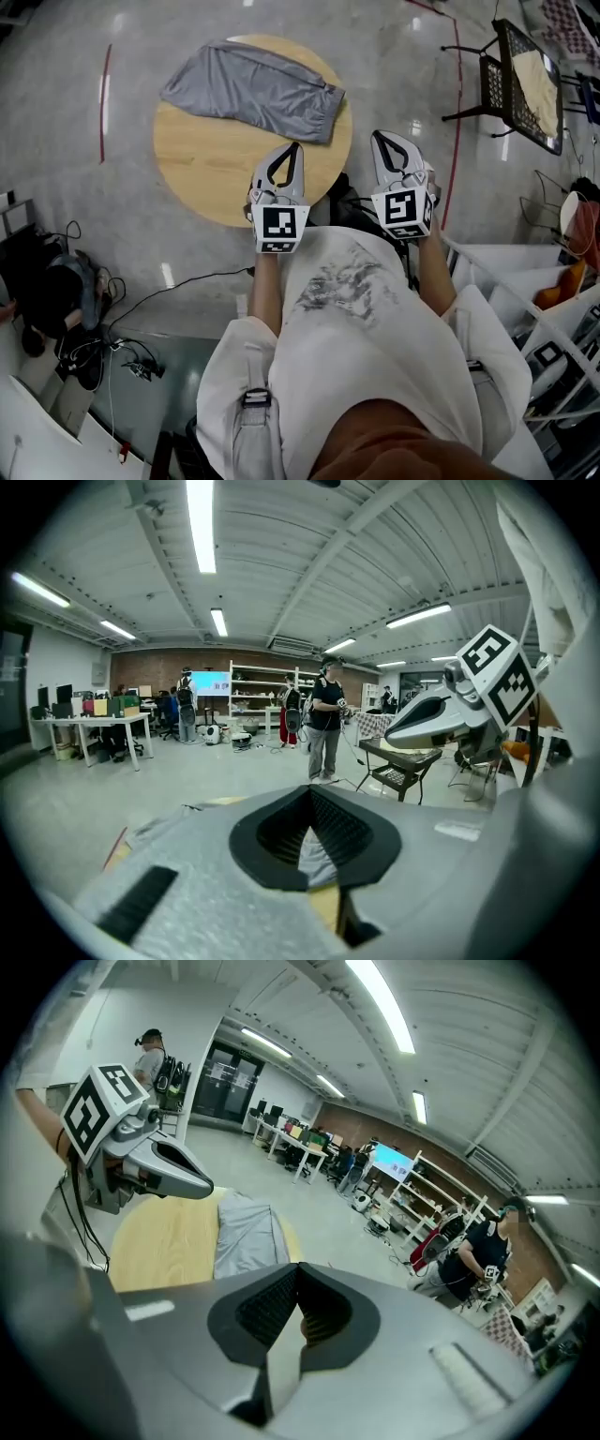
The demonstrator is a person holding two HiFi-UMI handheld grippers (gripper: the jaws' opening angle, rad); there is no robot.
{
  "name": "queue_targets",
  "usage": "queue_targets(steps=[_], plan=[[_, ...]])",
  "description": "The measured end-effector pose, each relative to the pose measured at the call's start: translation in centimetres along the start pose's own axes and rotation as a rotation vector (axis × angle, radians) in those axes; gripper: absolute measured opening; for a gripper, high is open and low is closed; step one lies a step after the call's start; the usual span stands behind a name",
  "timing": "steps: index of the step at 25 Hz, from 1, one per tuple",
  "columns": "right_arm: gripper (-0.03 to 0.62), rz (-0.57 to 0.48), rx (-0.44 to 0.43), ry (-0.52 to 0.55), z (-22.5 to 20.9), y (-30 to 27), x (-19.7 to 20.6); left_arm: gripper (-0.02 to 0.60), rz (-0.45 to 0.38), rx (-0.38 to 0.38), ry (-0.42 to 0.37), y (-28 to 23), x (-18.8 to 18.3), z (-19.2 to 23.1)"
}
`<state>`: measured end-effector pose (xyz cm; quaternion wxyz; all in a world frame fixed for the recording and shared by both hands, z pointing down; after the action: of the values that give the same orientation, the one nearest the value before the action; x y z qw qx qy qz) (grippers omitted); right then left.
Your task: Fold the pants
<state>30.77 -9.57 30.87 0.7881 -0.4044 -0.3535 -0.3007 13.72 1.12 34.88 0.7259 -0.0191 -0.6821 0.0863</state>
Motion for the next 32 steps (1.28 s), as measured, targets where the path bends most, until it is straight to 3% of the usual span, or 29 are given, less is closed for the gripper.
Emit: queue_targets(steps=[12, 21, 32], plan=[[0.009, -0.089, -0.29, 0.044, -5.2, -5.2, 3.3, 0.008, 0.083, -0.194, 0.033, -4.8, 1.4, -2.5], [0.009, -0.159, -0.509, 0.138, -6.0, -10.4, 5.9, 0.008, 0.119, -0.355, 0.094, -7.4, 4.4, -3.5], [0.011, -0.213, -0.716, 0.337, -4.8, -16.0, 9.9, 0.028, 0.214, -0.396, 0.12, -9.4, 10.5, -4.4]])
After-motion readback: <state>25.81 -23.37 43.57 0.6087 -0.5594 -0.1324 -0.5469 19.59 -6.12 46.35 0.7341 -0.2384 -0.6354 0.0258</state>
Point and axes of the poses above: the fingertips, and each gripper's own axes: y backward along the fingers, z to its left, x out of its underside, the point moved 8 cm from there along y, backward along the fingers, and after that the axes turned 14 degrees about -z, right-handed, at the moved point
